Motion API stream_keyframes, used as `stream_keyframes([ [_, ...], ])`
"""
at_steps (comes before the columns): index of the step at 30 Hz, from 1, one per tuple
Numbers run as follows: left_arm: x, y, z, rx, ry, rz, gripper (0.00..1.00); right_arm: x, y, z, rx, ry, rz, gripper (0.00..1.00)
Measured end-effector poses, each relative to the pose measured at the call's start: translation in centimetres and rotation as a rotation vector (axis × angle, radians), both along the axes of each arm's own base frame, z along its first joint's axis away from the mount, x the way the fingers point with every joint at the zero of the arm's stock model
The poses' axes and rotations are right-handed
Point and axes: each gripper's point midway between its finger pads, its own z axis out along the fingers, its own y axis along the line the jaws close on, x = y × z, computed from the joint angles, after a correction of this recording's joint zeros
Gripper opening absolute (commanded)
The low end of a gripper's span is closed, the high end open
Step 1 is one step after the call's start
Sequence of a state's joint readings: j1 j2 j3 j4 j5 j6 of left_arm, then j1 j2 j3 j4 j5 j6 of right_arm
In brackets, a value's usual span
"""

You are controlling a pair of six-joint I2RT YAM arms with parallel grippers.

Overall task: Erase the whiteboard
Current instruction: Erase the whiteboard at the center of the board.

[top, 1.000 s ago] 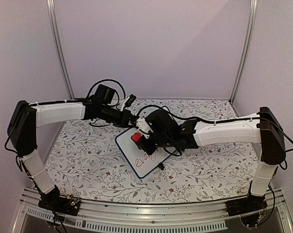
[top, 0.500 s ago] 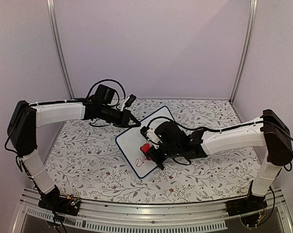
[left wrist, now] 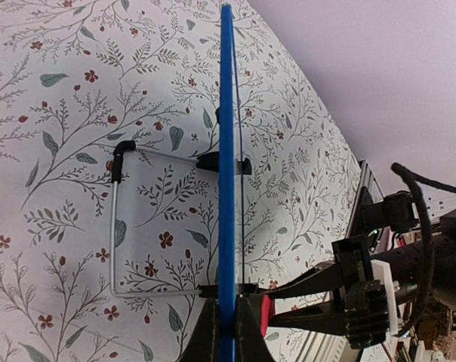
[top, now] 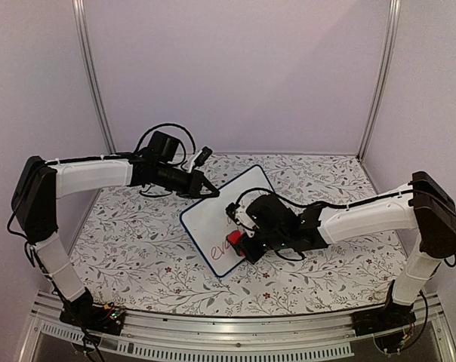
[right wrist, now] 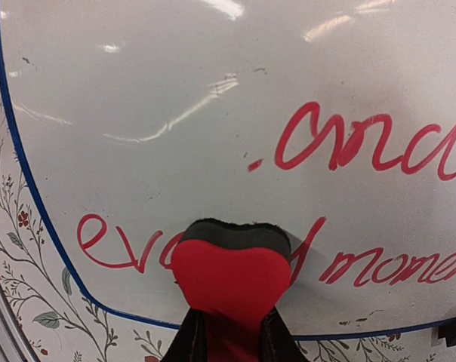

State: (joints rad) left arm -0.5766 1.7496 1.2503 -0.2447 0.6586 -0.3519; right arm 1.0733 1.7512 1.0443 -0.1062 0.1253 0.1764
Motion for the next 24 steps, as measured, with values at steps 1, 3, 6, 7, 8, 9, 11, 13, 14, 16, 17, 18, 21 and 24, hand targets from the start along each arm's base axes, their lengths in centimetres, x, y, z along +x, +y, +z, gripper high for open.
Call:
stream_keyframes([
  [1,0.0,0.0,0.0,0.000,0.000,0.000,0.00,0.0,0.0,0.0,0.000,0.000,0.000,0.09],
  [3,0.0,0.0,0.0,0.000,0.000,0.000,0.00,0.0,0.1,0.2,-0.001,0.000,0.000,0.09],
  [6,0.0,0.0,0.0,0.000,0.001,0.000,0.00,0.3,0.2,0.5,-0.011,-0.005,-0.001,0.09],
  [7,0.0,0.0,0.0,0.000,0.001,0.000,0.00,0.4,0.3,0.6,-0.015,-0.008,-0.002,0.09],
  [8,0.0,0.0,0.0,0.000,0.000,0.000,0.00,0.6,0.5,0.8,-0.018,-0.013,-0.003,0.09],
  [9,0.0,0.0,0.0,0.001,-0.001,0.001,0.00,0.8,0.7,1.0,-0.019,-0.017,-0.002,0.09],
  [11,0.0,0.0,0.0,0.001,-0.001,0.001,0.00,1.1,1.2,1.6,-0.014,-0.027,0.000,0.09],
  [13,0.0,0.0,0.0,0.001,-0.001,0.001,0.00,1.5,1.8,2.4,-0.004,-0.042,0.005,0.09],
  [14,0.0,0.0,0.0,0.001,-0.001,0.001,0.00,1.8,2.1,2.7,0.002,-0.048,0.006,0.09],
  [16,0.0,0.0,0.0,0.002,-0.001,0.002,0.00,2.3,2.6,3.5,0.015,-0.062,0.007,0.09],
  [17,0.0,0.0,0.0,0.002,-0.001,0.002,0.00,2.5,2.8,3.8,0.021,-0.068,0.007,0.09],
  [18,0.0,0.0,0.0,0.002,-0.001,0.002,0.00,2.8,3.0,4.2,0.027,-0.077,0.008,0.09],
  [21,0.0,0.0,0.0,0.001,-0.001,0.002,0.00,3.6,3.3,5.1,0.041,-0.093,0.005,0.09],
  [24,0.0,0.0,0.0,0.002,-0.001,0.002,0.00,4.2,3.4,5.6,0.052,-0.103,-0.001,0.09],
])
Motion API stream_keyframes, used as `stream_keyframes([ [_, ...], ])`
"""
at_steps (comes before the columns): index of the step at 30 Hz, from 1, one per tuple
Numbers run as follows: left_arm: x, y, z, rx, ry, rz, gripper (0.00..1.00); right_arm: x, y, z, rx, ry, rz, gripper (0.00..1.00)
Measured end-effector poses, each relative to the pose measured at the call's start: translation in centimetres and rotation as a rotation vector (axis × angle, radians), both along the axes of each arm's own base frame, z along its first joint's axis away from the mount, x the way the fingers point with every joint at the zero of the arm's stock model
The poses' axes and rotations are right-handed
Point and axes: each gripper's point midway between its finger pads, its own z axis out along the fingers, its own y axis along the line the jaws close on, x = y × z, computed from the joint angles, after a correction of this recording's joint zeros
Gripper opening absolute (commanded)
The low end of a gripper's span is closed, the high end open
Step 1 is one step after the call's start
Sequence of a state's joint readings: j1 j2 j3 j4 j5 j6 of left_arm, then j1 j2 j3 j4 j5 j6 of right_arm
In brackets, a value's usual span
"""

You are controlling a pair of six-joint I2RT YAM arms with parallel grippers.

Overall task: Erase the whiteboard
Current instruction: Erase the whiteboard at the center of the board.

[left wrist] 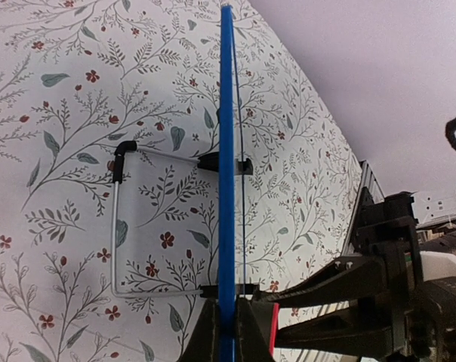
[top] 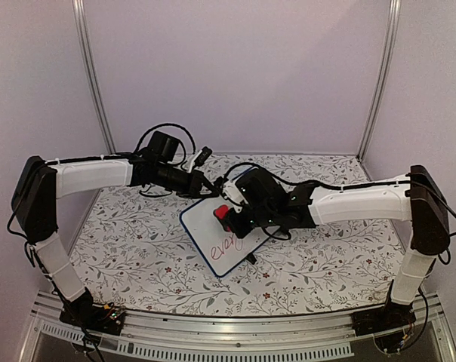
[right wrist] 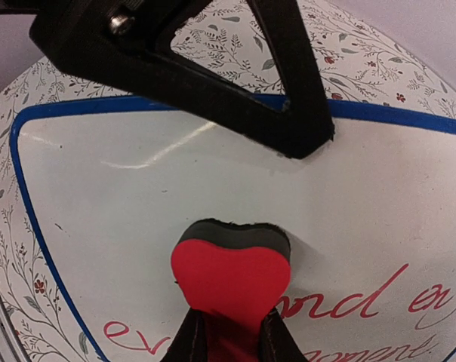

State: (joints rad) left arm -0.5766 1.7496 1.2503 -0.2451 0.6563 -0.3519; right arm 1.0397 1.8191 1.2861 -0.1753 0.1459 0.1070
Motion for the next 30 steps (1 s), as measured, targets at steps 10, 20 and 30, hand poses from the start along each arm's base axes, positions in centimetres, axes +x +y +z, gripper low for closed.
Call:
stream_keyframes([
  [10,0.0,0.0,0.0,0.002,0.000,0.002,0.00,-0.4,-0.8,-1.2,0.019,0.013,-0.007,0.09],
  [20,0.0,0.0,0.0,0.000,0.001,0.000,0.00,-2.0,-3.2,-3.9,0.001,0.077,-0.034,0.09],
  [30,0.0,0.0,0.0,-0.001,0.000,-0.001,0.00,-1.8,-3.1,-3.5,0.001,0.079,-0.037,0.09],
])
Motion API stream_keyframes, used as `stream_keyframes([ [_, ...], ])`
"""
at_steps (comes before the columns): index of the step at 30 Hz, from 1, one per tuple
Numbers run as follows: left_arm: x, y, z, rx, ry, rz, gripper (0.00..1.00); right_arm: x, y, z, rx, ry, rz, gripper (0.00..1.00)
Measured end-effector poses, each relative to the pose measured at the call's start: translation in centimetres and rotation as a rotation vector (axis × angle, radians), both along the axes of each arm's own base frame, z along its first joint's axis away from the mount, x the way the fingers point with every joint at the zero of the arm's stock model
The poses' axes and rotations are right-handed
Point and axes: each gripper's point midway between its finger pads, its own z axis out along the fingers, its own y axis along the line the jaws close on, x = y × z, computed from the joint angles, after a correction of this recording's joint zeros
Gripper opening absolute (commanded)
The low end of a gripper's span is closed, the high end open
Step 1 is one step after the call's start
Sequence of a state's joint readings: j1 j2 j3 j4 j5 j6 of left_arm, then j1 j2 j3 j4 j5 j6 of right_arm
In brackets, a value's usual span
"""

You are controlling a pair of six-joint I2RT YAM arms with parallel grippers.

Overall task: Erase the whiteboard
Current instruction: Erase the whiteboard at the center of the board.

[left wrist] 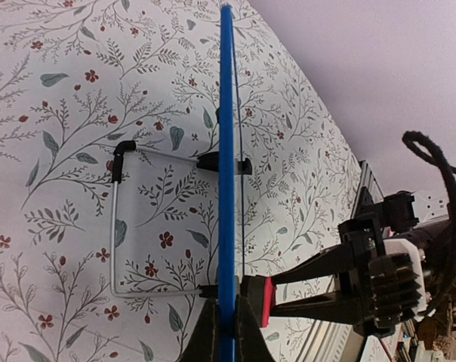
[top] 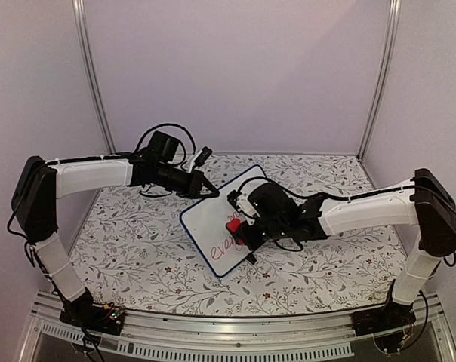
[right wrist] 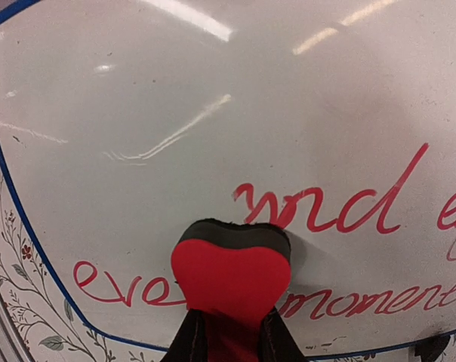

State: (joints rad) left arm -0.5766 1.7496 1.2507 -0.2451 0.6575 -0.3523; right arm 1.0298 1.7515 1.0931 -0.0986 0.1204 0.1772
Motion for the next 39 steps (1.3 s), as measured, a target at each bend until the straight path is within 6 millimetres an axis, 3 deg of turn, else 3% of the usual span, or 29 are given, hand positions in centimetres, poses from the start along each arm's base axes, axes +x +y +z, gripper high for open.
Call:
stream_keyframes([
  [13,0.0,0.0,0.0,0.001,0.001,0.000,0.00,3.6,1.0,3.4,0.043,-0.062,-0.026,0.09],
  [22,0.1,0.1,-0.1,0.005,0.005,0.009,0.00,3.3,0.7,2.6,0.066,-0.053,-0.025,0.09],
  [32,0.0,0.0,-0.1,0.002,0.007,0.007,0.00,0.9,-1.8,-0.7,0.046,0.032,-0.036,0.08],
  [39,0.0,0.0,0.0,0.000,0.010,0.006,0.00,0.4,-1.6,-0.8,0.056,0.050,-0.020,0.08],
])
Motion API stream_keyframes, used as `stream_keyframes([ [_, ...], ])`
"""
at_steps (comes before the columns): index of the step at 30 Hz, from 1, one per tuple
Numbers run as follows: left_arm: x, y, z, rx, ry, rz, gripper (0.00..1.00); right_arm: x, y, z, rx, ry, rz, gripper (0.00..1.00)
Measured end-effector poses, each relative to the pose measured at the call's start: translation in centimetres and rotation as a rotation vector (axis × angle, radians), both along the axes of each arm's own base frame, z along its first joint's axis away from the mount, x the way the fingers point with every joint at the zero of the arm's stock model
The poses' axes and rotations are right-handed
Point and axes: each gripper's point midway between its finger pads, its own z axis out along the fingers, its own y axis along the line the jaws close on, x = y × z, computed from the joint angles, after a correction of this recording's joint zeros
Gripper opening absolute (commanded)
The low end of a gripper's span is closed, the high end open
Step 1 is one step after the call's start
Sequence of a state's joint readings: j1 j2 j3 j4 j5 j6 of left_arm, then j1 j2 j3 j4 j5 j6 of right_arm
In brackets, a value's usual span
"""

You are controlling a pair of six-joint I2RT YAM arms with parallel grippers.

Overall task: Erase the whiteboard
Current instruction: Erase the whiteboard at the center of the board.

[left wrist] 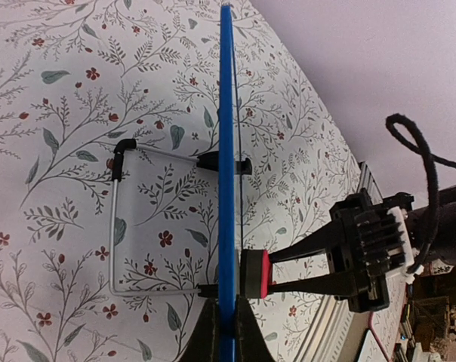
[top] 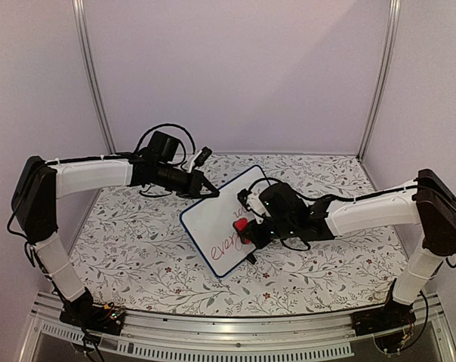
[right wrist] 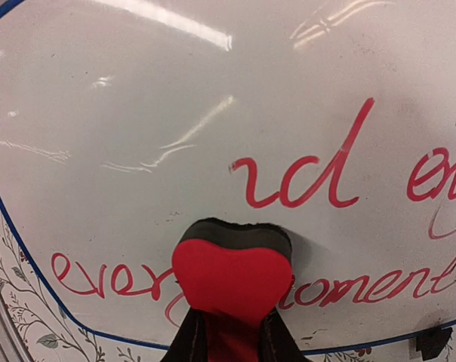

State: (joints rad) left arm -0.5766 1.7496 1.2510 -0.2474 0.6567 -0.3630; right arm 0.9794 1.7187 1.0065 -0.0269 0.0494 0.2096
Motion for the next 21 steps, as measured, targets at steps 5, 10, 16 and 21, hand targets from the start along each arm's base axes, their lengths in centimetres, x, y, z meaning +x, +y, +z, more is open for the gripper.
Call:
stream_keyframes([
  [5,0.0,0.0,0.0,-0.002,0.001,-0.002,0.00,-0.6,0.8,0.4,0.000,-0.005,0.030,0.08],
  [10,-0.4,-0.3,0.1,-0.005,0.005,-0.013,0.00,-2.5,3.0,0.9,0.023,0.002,0.112,0.08],
  [16,-0.5,-0.3,0.1,-0.007,0.007,-0.017,0.00,-4.0,3.8,0.6,0.036,0.029,0.159,0.08],
  [21,-0.5,-0.3,0.1,-0.007,0.006,-0.018,0.00,-3.6,3.1,-0.1,0.031,0.046,0.137,0.08],
])
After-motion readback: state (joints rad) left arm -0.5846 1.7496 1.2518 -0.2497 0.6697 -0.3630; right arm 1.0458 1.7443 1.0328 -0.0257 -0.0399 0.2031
